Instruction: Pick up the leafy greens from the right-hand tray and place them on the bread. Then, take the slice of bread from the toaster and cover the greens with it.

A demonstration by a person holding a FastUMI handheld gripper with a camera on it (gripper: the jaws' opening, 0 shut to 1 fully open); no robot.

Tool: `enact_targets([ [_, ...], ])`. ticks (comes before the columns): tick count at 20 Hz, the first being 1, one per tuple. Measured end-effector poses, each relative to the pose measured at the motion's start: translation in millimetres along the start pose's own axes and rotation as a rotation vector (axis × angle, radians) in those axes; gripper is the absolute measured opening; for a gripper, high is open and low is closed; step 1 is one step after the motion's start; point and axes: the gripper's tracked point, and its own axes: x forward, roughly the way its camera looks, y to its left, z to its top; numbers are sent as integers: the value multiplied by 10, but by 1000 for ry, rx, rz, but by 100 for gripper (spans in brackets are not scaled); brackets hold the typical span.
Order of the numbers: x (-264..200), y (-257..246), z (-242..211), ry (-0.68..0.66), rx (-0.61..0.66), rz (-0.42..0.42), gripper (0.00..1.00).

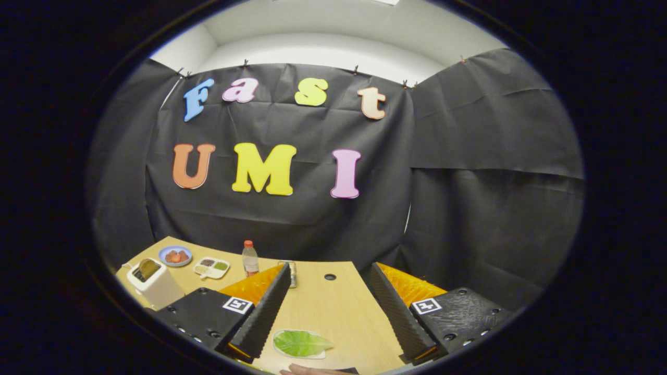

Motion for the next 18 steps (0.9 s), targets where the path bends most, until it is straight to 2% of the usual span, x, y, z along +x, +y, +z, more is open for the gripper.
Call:
enact_targets([
  [6, 167, -42, -405, 99, 2, 45, 95],
  [12, 569, 3, -1531, 375, 18, 99, 95],
  [18, 818, 50, -2652, 601, -38, 155, 95],
])
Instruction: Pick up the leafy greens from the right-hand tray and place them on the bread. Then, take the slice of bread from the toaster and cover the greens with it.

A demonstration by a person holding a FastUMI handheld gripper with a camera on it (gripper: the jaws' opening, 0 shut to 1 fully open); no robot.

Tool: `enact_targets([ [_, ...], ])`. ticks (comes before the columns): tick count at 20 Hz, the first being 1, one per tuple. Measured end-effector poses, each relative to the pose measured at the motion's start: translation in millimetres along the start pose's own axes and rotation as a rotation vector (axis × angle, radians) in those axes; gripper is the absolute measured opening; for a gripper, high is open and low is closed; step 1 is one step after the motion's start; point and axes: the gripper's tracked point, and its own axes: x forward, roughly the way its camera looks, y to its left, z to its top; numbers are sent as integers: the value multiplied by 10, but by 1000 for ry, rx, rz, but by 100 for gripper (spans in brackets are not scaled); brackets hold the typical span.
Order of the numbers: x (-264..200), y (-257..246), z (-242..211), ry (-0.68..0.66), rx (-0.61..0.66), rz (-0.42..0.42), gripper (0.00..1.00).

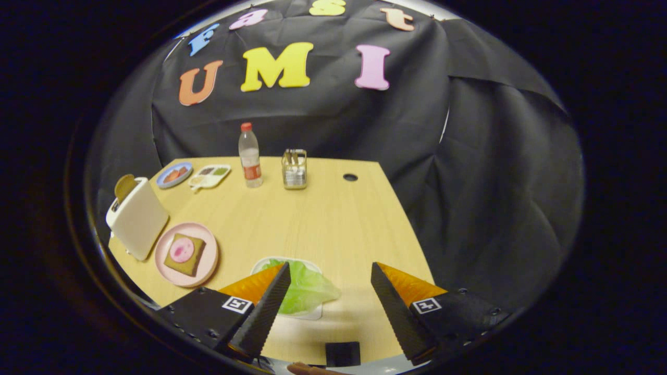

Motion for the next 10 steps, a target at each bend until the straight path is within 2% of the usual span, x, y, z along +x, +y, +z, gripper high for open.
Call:
enact_targets([
  [5, 513, 34, -358, 189, 45, 63, 95],
  [10, 812, 45, -590, 314, 93, 79, 91],
])
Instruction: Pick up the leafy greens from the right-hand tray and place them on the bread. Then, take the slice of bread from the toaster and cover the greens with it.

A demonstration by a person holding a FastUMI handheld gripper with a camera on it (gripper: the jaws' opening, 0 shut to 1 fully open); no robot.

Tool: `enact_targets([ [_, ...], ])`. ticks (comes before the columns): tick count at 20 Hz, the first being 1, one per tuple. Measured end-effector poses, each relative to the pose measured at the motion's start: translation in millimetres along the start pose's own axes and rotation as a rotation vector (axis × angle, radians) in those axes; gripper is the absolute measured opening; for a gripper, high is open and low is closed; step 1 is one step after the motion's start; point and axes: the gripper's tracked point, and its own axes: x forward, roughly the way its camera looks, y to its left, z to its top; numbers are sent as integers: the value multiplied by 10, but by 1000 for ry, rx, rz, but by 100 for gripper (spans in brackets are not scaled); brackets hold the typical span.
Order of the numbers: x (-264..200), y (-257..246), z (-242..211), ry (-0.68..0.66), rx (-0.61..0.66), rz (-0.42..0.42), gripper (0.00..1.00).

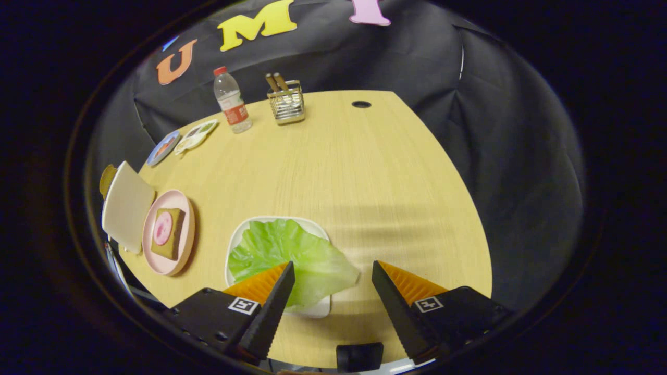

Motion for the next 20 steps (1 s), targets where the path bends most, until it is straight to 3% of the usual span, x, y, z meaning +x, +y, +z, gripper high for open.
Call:
enact_targets([
  [5, 139, -43, -71, 36, -5, -11, 84],
  [10, 109, -97, 14, 12, -62, -77, 50],
  [14, 56, -80, 55, -3, -91, -116, 13],
  [16, -19, -73, 73, -25, -93, -127, 13],
  [17, -71, -16, 74, -29, -91, -118, 1],
  [20, -310, 116, 96, -71, -87, -125, 0],
])
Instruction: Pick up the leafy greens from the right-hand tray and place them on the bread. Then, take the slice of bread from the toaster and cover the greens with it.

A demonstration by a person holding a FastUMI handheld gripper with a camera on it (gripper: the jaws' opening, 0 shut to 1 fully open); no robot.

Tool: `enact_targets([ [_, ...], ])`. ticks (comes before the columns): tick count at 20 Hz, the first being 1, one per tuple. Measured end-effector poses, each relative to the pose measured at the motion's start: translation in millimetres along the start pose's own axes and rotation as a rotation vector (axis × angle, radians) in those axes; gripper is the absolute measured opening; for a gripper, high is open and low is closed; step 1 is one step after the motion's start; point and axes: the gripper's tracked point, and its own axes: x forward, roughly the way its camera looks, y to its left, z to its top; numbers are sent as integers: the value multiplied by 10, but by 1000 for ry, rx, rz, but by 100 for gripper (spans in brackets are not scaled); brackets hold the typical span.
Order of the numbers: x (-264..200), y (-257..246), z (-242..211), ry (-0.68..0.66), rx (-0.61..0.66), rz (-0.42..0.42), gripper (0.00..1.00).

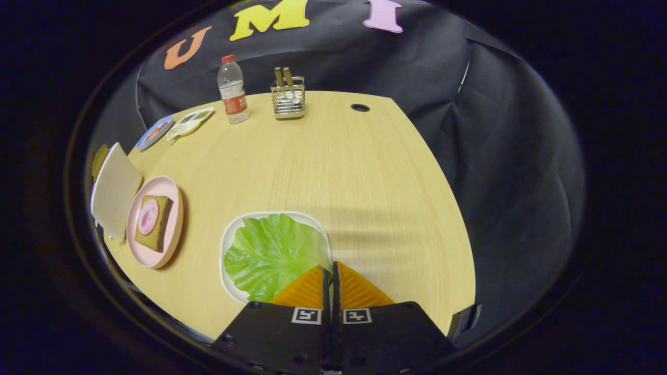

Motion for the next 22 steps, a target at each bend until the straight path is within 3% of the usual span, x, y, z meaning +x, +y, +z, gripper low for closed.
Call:
enact_targets([
  [12, -1158, 748, 420, -195, -69, -11, 1],
  [22, -1656, 2243, 517, -232, -160, 108, 0],
])
